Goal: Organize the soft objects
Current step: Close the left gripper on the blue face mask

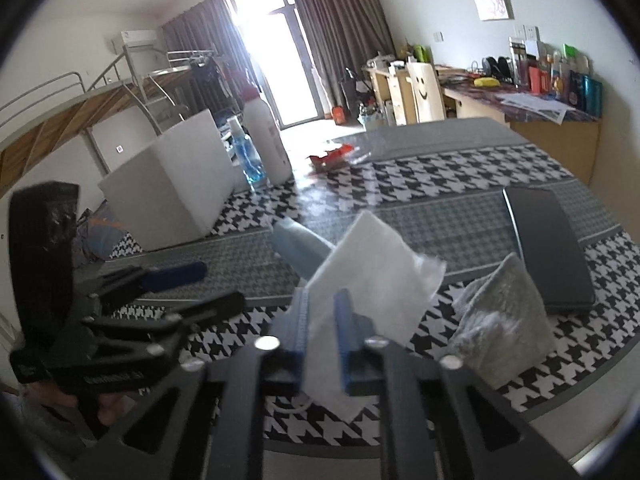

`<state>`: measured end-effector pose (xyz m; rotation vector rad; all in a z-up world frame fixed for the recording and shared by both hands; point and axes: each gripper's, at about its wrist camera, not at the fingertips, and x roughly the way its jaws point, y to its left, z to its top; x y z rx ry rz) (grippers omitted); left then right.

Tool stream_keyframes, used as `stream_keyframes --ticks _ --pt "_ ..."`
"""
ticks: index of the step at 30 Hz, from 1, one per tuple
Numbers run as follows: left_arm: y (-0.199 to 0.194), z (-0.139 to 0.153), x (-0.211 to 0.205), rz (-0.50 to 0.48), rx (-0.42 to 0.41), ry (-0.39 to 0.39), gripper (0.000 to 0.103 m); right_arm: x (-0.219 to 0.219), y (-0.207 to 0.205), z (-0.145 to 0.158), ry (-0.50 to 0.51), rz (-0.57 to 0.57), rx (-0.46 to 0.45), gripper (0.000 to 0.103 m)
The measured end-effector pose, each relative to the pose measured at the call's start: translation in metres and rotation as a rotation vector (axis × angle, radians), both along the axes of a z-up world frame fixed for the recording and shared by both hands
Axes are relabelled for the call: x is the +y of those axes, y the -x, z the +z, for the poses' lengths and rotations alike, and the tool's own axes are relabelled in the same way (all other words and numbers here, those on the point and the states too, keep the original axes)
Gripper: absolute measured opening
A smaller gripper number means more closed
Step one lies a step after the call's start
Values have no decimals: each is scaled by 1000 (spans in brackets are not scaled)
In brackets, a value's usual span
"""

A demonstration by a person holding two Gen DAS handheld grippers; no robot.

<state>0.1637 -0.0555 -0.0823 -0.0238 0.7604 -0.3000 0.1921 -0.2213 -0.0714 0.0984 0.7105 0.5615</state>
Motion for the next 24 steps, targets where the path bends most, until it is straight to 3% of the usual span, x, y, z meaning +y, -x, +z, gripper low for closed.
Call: stream_keyframes --ticks 7,10,15,20,24 --pt "-3 6 -2 14 -20 0 69 -8 -8 0 -12 -42 21 10" --pt "-13 11 0 32 -5 41 69 -5 -12 0 18 -60 11 12" --pt "-35 12 4 68 37 102 69 -10 -12 0 12 -69 -6 45" --pt "-45 21 -7 68 -19 51 69 -16 -14 -3 -1 -74 -7 50" --pt "-58 24 -13 67 -1 41 69 -17 -15 -6 3 -72 -6 51"
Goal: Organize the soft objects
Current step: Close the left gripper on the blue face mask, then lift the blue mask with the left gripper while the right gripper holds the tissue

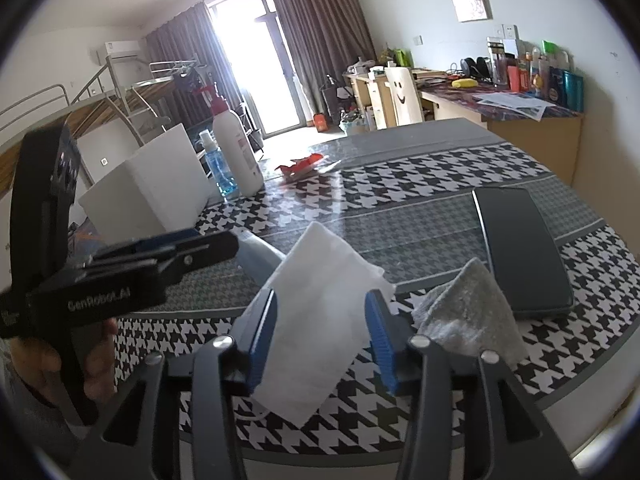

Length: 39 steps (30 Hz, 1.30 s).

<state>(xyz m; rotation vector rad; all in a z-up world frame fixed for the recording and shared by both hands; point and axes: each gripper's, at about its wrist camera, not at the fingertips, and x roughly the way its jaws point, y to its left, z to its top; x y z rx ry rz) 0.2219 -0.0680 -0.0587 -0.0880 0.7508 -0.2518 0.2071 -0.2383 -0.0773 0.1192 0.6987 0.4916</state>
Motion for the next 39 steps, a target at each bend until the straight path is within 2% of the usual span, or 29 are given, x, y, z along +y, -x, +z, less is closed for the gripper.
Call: stream_keyframes --ticks 4,12,14,16,17,18,22,28,30,33,39 --pt "-13 -4 1 49 45 11 69 -2 -1 -3 -12 3 3 51" --pt "-21 -20 -14 31 93 -16 68 -8 -1 -7 -13 -4 5 51" --pt "-23 -24 -14 27 102 -12 57 -10 -1 -8 -15 -8 8 51" --pt "-26 -27 -13 33 116 -10 35 -12 -1 -9 -14 -11 11 51" --pt "-27 -29 -13 33 120 -1 31 -12 -1 -10 -14 -12 14 51" --pt "-28 -30 -13 29 125 4 22 -13 -1 -10 -14 -15 15 51" --pt "-31 -37 -15 9 150 26 6 -13 -1 -11 -11 -14 18 51" --pt "-25 -37 -15 -1 135 38 1 -9 -4 -13 -6 -8 28 54" --pt "-20 -33 -16 -12 116 37 1 -8 -3 -11 -24 9 26 64" --pt "-13 -30 -16 -24 99 34 1 -7 -4 -9 -75 35 36 73" --pt "-3 -30 -13 -29 90 21 1 6 -11 -16 -67 62 65 73"
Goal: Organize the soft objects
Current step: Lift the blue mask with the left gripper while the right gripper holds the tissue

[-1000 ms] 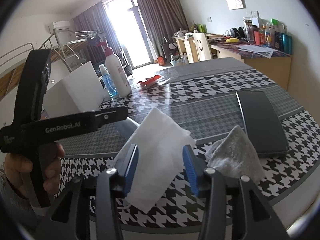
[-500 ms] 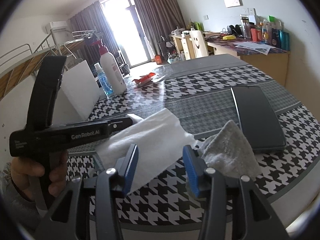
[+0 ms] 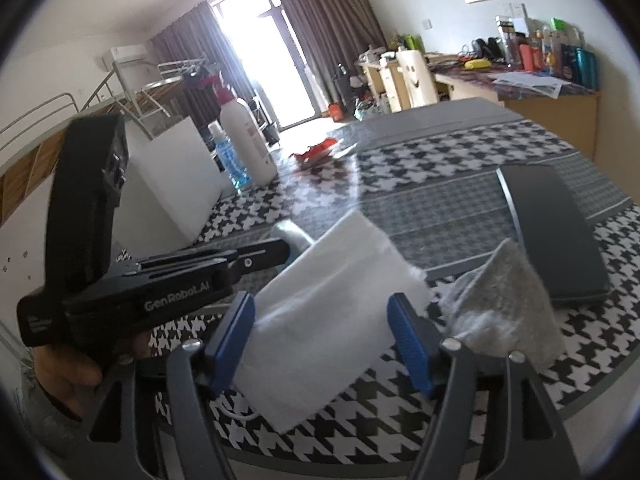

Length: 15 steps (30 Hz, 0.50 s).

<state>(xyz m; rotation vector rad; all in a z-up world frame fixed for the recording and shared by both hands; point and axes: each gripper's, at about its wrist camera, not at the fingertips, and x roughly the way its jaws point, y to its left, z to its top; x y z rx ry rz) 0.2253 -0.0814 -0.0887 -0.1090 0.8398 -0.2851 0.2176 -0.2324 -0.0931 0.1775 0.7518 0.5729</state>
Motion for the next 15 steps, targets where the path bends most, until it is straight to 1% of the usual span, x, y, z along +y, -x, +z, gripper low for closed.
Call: stream_keyframes --ticks 1,2,3,6,8,9,13,15 --pt "1 0 0 -3 -1 2 1 1 0 -1 0 4 3 73" --pt "2 1 0 -5 -3 1 1 4 1 -2 5 10 4 65" --pt "3 1 0 -7 -6 -3 1 5 1 -2 9 16 6 48" --pt "4 3 2 3 -17 -11 1 8 2 -2 21 25 10 24" --pt "5 3 6 12 -17 -10 1 7 4 0 22 23 2 16" --pt "5 4 8 18 -18 -12 1 5 5 1 16 21 -2 14" --pt "7 7 18 38 -24 -8 1 -7 12 14 -12 -5 -35 13" --pt "11 14 19 7 -40 4 1 -10 14 17 -14 -9 -45 13"
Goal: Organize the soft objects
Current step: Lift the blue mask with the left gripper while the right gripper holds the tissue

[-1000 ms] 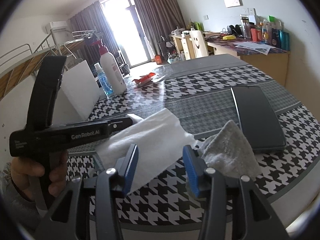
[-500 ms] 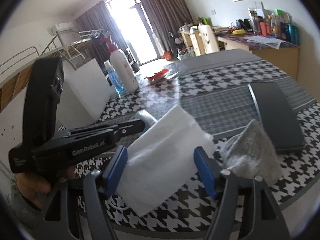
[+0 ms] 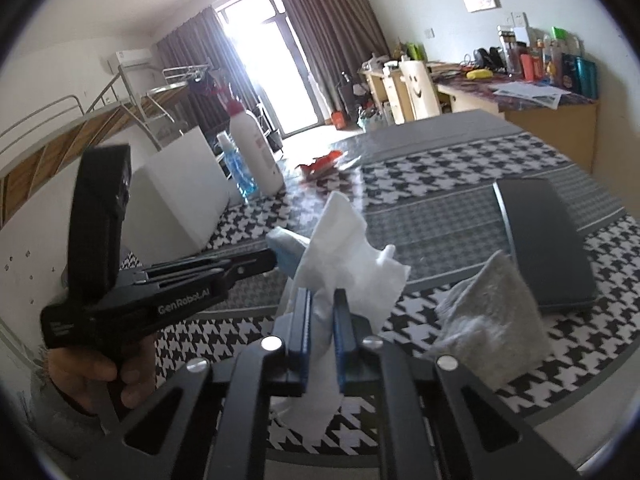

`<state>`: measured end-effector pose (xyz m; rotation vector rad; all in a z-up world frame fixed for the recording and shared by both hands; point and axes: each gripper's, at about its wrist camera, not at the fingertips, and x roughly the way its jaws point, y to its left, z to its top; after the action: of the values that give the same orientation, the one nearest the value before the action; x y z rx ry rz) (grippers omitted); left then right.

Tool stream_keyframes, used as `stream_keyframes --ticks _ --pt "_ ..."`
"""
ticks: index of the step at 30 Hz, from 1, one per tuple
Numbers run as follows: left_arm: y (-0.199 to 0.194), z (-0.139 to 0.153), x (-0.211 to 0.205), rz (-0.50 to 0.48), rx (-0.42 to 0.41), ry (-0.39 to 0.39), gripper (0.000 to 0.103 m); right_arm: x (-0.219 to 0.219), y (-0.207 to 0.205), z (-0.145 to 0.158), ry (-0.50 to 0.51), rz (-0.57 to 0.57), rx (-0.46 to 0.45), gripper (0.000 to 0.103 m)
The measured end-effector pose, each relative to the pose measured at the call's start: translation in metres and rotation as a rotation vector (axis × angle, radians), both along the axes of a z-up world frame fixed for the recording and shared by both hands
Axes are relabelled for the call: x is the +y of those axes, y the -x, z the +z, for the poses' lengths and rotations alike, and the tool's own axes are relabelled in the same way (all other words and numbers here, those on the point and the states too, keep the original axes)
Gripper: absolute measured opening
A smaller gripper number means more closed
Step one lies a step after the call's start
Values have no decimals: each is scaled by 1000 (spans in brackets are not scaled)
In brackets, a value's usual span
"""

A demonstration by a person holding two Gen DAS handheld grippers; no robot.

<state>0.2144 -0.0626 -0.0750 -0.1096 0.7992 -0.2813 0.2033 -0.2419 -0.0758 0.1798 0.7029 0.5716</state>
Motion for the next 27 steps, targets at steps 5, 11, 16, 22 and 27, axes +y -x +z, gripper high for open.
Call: stream_keyframes --ticks 5,11,16,22,27 --pt "8 11 7 -29 10 79 1 1 4 3 -1 13 -22 12" --pt "13 15 -1 -44 30 95 11 10 8 3 30 19 -49 12" --pt "15 18 0 -33 46 156 56 14 12 3 51 22 -69 12" --pt "3 12 0 -4 123 196 56 16 15 4 64 33 -94 12" --pt "-5 2 2 18 207 270 56 15 17 3 69 27 -112 12"
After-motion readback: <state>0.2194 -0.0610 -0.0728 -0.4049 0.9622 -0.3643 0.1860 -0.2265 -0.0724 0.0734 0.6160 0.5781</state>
